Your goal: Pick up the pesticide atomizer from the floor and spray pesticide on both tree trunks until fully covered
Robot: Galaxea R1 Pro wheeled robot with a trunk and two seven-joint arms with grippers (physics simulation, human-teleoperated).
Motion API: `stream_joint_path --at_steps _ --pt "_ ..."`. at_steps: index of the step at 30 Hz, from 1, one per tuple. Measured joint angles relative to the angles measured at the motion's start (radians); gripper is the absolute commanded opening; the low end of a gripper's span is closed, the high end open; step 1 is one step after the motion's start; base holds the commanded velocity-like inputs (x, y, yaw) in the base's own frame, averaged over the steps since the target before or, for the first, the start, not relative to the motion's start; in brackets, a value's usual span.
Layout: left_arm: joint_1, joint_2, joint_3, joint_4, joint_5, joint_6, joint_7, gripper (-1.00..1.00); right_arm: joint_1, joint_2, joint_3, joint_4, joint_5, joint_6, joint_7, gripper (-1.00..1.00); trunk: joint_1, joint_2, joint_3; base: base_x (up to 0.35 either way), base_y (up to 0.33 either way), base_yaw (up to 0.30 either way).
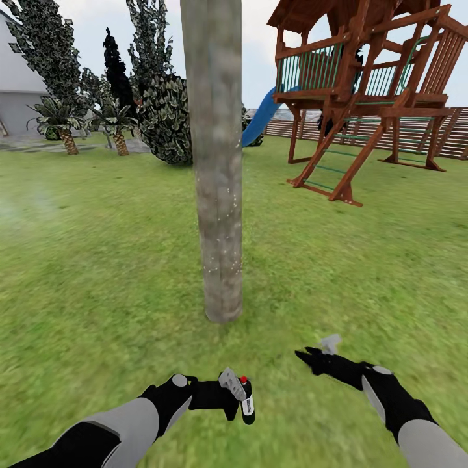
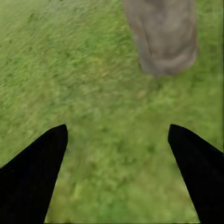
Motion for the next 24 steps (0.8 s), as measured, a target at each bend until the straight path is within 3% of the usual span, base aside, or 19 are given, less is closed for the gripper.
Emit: stream_joint_path --at_steps 8,9,10,11,12,13,15,16,17,20,22,23,24 --pt "0.0 0.0 0.003 -0.001 0.003 0.001 0.011 -1.0 0.0 -0.005 -0.004 0.0 0.001 -0.004 -0.009 1.0 0.0 0.0 0.0 0.0 0.0 0.0" --pt "0.0 0.0 0.033 -0.002 0.046 0.003 0.041 -1.0 0.0 -0.004 -0.006 0.0 0.001 -0.008 -0.056 1.0 0.0 0.0 0.0 0.0 0.0 0.0" --pt "0.0 0.0 0.056 -0.003 0.086 0.004 0.08 -1.0 0.0 -0.004 -0.007 0.001 0.001 -0.013 -0.113 1.0 0.0 0.0 0.0 0.0 0.0 0.0" --pt "0.0 0.0 0.093 -0.004 0.14 0.006 0.172 -1.0 0.001 -0.003 -0.007 0.005 0.001 -0.026 -0.235 1.0 0.0 0.0 0.0 0.0 0.0 0.0" --pt "0.0 0.0 0.101 -0.004 0.16 0.006 0.257 -1.0 0.002 -0.002 -0.007 0.018 0.001 -0.035 -0.335 1.0 0.0 0.0 0.0 0.0 0.0 0.0" --pt "0.0 0.0 0.115 -0.005 0.18 0.005 0.395 -1.0 0.004 -0.002 -0.005 0.08 0.002 -0.062 -0.475 1.0 0.0 0.0 0.0 0.0 0.0 0.0" --pt "0.0 0.0 0.117 -0.004 0.19 0.001 0.578 -1.0 0.005 -0.001 -0.004 0.229 0.001 -0.164 -0.612 1.0 0.0 0.0 0.0 0.0 0.0 0.0" --pt "0.0 0.001 0.12 -0.002 0.195 0.0 0.671 -1.0 0.005 -0.001 -0.003 0.347 0.0 -0.263 -0.67 1.0 0.0 0.0 0.0 0.0 0.0 0.0" --pt "0.0 0.009 0.122 0.003 0.197 0.0 0.727 -1.0 0.007 0.0 -0.002 0.457 0.001 -0.333 -0.7 1.0 0.0 0.0 0.0 0.0 0.0 0.0" --pt "0.0 0.066 0.123 0.007 0.221 -0.002 0.776 -1.0 0.057 0.004 -0.002 0.573 0.0 -0.395 -0.727 1.0 0.0 0.0 0.0 0.0 0.0 0.0" --pt "0.0 0.105 0.127 0.007 0.28 -0.002 0.785 -1.0 0.08 0.004 -0.002 0.583 0.0 -0.4 -0.73 1.0 0.0 0.0 0.0 0.0 0.0 0.0" --pt "0.0 0.121 0.127 0.007 0.336 -0.003 0.786 -1.0 0.088 0.004 -0.002 0.586 0.0 -0.402 -0.731 1.0 0.0 0.0 0.0 0.0 0.0 0.0" --pt "0.0 0.128 0.124 0.007 0.36 -0.003 0.786 -1.0 0.091 0.004 -0.002 0.587 0.0 -0.403 -0.731 1.0 0.0 0.0 0.0 0.0 0.0 0.0"
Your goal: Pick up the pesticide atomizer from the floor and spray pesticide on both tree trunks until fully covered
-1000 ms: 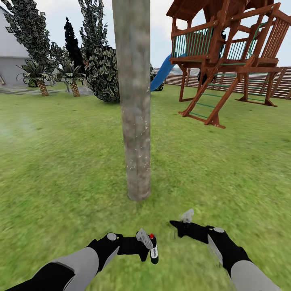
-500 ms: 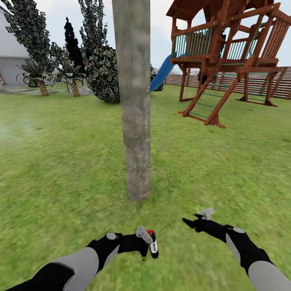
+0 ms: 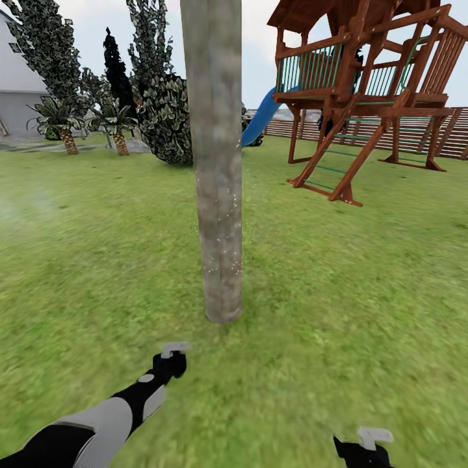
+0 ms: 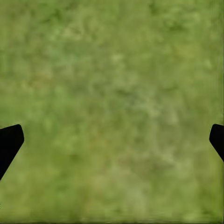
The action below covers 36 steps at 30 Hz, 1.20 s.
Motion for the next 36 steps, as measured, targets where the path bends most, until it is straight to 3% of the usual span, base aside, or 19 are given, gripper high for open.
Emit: stream_joint_path --at_steps 4,6,8,9,12,20,25,27,36 --pt "0.0 0.011 -0.001 0.001 0.048 -0.001 0.002 -1.0 0.005 0.003 0.001 0.002 0.0 -0.001 -0.001 1.0 0.0 0.0 0.0 0.0 0.0 0.0" --pt "0.0 0.034 0.002 0.001 0.077 -0.001 0.003 -1.0 0.005 0.004 0.0 0.002 0.0 -0.001 -0.001 1.0 0.0 0.0 0.0 0.0 0.0 0.0" --pt "0.0 0.073 0.003 0.002 0.155 -0.001 0.003 -1.0 0.005 0.005 0.001 0.002 0.0 -0.001 -0.001 1.0 0.0 0.0 0.0 0.0 0.0 0.0" --pt "0.0 0.086 0.003 0.002 0.212 -0.001 0.003 -1.0 0.005 0.006 0.001 0.002 0.0 -0.001 -0.001 1.0 0.0 0.0 0.0 0.0 0.0 0.0" --pt "0.0 0.098 -0.002 0.002 0.263 -0.002 0.001 -1.0 0.005 0.009 0.0 0.002 0.0 -0.001 0.0 1.0 0.0 0.0 0.0 0.0 0.0 0.0" --pt "0.0 0.099 -0.003 0.002 0.282 -0.002 -0.001 -1.0 0.013 0.012 0.003 0.003 0.005 0.002 0.001 1.0 0.0 0.0 0.0 0.0 0.0 0.0" --pt "0.0 0.099 -0.003 0.002 0.282 -0.002 -0.001 -1.0 0.118 0.012 0.003 0.003 0.006 0.003 0.001 1.0 0.0 0.0 0.0 0.0 0.0 0.0" --pt "0.0 0.098 -0.003 0.002 0.282 -0.002 -0.001 -1.0 0.131 0.014 0.003 0.003 0.006 0.002 0.001 1.0 0.0 0.0 0.002 0.0 0.0 0.0" --pt "0.0 0.098 -0.003 0.002 0.282 -0.002 -0.001 -1.0 0.137 0.017 0.003 0.003 0.006 0.0 0.001 1.0 0.0 0.0 0.016 0.0 0.0 0.0"
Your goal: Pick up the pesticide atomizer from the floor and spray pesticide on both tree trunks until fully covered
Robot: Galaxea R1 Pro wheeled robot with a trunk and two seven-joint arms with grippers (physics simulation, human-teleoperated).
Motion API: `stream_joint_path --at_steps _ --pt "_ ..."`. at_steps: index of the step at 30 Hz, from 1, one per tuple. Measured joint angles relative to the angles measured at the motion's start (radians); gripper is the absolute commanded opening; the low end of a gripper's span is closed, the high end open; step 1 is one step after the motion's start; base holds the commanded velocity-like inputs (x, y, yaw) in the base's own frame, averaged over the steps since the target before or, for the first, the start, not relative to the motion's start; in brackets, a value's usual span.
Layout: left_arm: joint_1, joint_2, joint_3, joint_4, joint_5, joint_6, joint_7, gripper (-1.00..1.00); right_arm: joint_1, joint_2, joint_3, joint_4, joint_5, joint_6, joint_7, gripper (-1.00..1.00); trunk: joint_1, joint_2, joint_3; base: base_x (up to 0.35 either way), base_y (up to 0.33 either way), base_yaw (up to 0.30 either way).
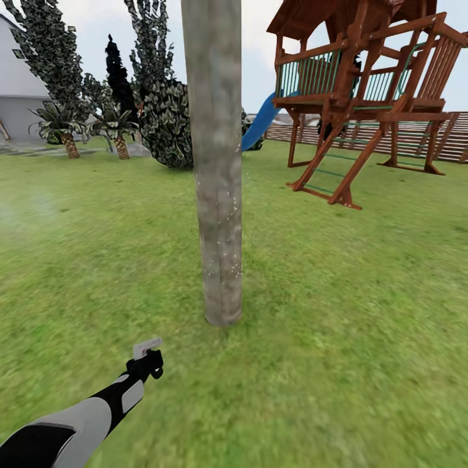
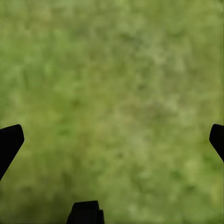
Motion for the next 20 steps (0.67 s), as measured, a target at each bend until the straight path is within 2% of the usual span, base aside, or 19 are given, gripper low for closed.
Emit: stream_joint_path --at_steps 6,10,13,20 --pt "0.0 -0.001 -0.001 0.0 -0.001 0.0 0.0 -1.0 0.015 0.001 0.0 0.0 0.0 0.0 -0.001 1.0 0.0 0.0 0.01 0.0 0.0 -0.001" --pt "0.0 -0.001 0.0 0.0 -0.001 0.0 0.0 -1.0 0.111 0.001 0.0 0.0 0.0 0.004 -0.001 1.0 0.0 0.0 0.016 0.0 0.0 -0.048" --pt "0.0 -0.001 0.0 0.0 -0.001 0.0 0.0 -1.0 0.146 0.002 0.001 0.0 0.0 0.004 -0.001 1.0 0.0 0.0 0.017 0.0 0.0 -0.013" --pt "0.0 -0.001 -0.001 0.0 -0.001 0.0 0.0 -1.0 0.155 0.002 0.0 0.0 0.0 0.004 0.0 1.0 0.0 0.0 0.018 0.0 0.0 -0.001"
